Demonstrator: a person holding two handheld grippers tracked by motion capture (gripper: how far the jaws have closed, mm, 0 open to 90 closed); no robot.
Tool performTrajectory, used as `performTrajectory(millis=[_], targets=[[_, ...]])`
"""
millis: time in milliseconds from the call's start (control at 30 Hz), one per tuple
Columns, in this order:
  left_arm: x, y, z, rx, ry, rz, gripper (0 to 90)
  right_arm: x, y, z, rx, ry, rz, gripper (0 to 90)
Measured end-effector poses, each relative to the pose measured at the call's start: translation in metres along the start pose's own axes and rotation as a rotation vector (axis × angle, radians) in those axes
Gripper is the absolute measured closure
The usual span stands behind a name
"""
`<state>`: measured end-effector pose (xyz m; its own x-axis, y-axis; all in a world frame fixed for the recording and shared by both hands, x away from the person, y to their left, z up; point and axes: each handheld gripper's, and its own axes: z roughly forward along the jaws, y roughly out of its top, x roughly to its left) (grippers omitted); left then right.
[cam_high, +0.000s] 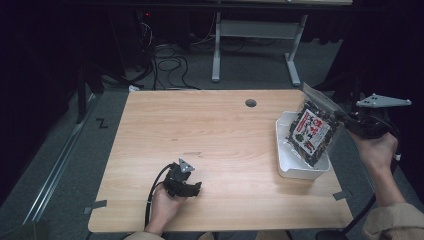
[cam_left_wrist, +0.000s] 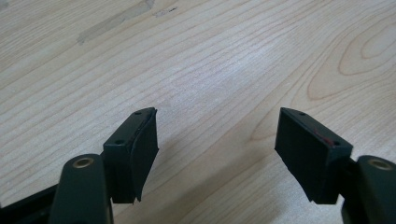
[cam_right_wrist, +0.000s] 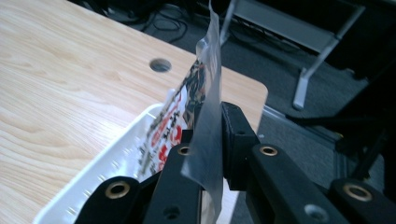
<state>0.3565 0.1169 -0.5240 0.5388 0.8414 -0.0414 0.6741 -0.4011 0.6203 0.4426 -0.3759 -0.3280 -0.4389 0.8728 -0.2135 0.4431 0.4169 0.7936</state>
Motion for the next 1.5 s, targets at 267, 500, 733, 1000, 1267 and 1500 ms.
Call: performTrajectory(millis=[267,500,733,1000,1267,1500], targets=[[-0.001,0.000,0.000,0.000,-0.002,0.001,30.4,-0.011,-0.008,0.002,0.017,-0.028,0.043,77.4],[-0.002,0.001,0.000,-0.001,-0.001,0.005,30.4,-0.015,-0.009,-0.001,0.026,-0.057,0.072,68.3],[-0.002,0.001,0.000,0.000,-0.001,0.006,30.4,-0.019,-0.011,-0.003,0.022,-0.071,0.106,57.0],[-0.002,0.001,0.001,0.007,-0.001,0.008,30.4,-0.022,-0.013,-0.006,0.020,-0.075,0.130,49.1],[-0.002,0.001,0.001,0.006,-0.003,0.008,30.4,-0.022,-0.010,-0.016,-0.033,-0.084,0.134,45.4],[-0.003,0.001,-0.001,-0.007,-0.007,0.004,30.4,-0.012,-0.004,-0.028,-0.087,-0.089,0.092,43.6]])
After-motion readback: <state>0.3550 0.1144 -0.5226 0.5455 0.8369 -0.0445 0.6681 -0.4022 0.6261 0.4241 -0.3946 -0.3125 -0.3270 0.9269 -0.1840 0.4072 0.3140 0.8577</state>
